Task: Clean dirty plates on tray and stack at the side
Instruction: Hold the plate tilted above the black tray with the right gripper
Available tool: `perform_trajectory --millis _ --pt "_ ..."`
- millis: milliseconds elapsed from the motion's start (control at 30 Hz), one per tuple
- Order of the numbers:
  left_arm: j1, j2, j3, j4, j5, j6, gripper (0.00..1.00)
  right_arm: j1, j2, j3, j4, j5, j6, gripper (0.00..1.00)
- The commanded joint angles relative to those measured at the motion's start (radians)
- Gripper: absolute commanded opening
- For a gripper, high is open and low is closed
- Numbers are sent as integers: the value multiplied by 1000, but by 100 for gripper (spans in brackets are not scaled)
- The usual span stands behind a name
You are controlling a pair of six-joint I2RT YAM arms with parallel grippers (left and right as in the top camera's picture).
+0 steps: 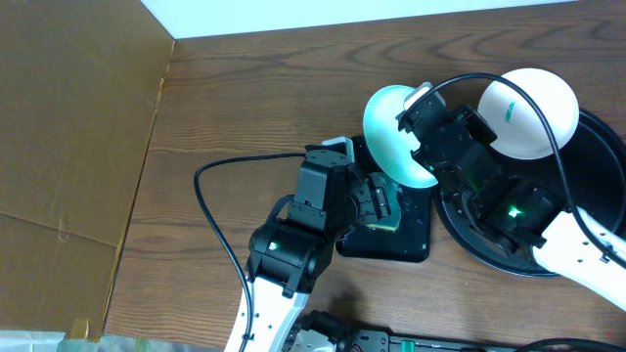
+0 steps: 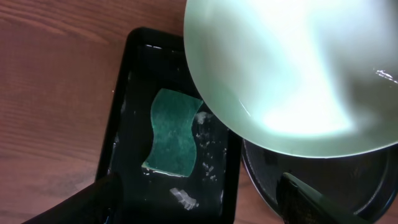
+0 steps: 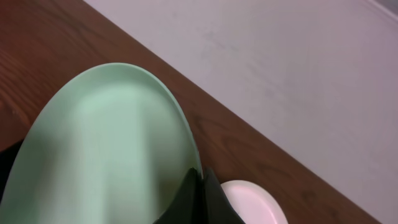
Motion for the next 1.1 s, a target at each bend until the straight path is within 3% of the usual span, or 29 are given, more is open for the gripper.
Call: perform_trajectory --millis 0,667,1067 --pt "5 2 20 -2 6 17 79 5 -15 18 18 20 -70 1" --pt "5 2 20 -2 6 17 79 29 -15 18 35 21 -154 1" --pt "5 2 20 -2 6 17 79 84 -15 18 63 122 -336 1"
